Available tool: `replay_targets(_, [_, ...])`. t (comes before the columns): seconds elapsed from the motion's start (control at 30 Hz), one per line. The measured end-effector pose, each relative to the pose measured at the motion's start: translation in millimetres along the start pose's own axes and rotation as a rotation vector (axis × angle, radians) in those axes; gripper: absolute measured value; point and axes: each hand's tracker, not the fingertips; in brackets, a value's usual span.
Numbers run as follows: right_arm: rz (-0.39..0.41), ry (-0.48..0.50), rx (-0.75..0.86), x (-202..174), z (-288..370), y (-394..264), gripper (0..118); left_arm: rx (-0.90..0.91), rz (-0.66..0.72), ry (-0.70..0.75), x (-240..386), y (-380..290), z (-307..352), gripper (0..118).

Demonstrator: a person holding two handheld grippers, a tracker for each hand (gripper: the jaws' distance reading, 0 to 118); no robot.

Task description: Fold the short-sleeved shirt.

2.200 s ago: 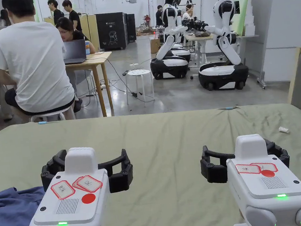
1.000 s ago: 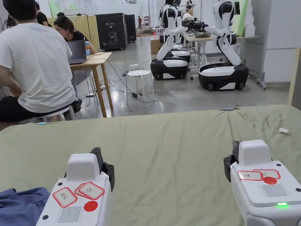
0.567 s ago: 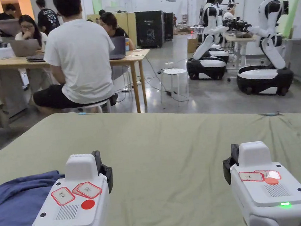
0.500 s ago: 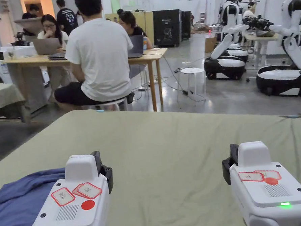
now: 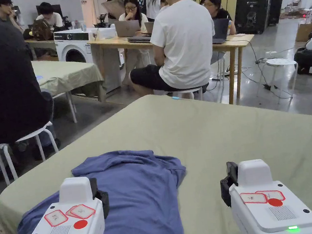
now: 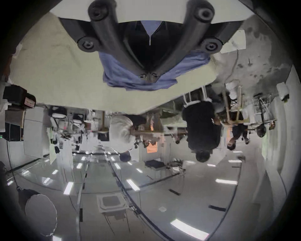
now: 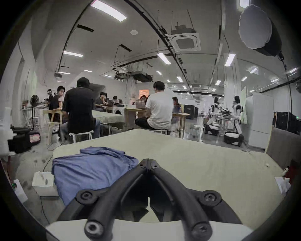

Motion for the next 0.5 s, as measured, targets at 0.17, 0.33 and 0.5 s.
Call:
replay_targets(0.17, [0.015,-0.003,-0.031,3,-20,-3,0,-0.476,0.127,-0.221,11,-2,-104,0])
replay_targets(0.33, [0.031,-0.017,-0.063,5,-54,-20,0,-0.617,0.087,-0.237,32,-19,-200,0])
replay_targets(0.5, [0.027,-0.023,-0.105,7,-83,-24,0,-0.661,0.037,-0.232,55,-20,-270,0])
